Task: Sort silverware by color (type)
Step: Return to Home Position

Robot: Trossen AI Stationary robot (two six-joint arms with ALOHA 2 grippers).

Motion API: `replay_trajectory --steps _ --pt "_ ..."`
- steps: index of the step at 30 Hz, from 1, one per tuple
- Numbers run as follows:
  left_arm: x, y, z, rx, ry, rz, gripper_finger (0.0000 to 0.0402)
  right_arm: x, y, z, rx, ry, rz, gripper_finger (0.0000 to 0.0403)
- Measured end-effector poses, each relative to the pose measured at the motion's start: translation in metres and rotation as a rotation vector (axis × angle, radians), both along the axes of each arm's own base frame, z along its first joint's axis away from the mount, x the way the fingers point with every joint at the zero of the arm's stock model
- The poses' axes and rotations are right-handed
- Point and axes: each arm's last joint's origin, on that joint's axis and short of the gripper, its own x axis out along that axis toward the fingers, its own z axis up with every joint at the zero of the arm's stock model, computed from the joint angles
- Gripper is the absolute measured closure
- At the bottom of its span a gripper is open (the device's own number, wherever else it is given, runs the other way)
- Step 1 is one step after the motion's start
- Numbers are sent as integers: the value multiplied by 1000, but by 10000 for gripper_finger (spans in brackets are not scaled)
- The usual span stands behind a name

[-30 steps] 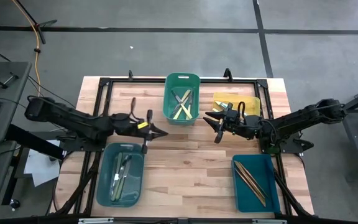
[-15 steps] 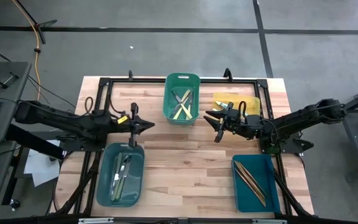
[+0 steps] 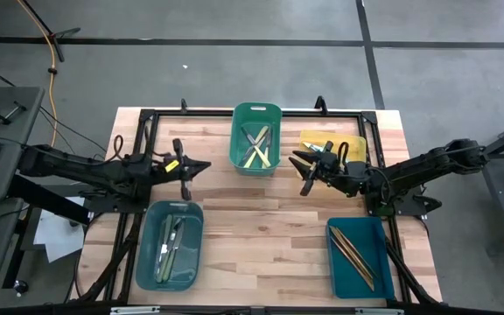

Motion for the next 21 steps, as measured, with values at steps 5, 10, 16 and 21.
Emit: replay_trajectory --steps 5,10,16,21 --pt "0 1 -1 -1 12 34 401 -2 3 2 -12 -1 67 288" --pt "0 1 -2 -3 20 29 401 -24 9 17 -53 32 134 288" --pt "0 1 -4 -26 31 29 401 -59 11 17 2 78 181 288" --pt "0 1 -3 -27 28 29 401 -76 6 -4 22 7 140 288"
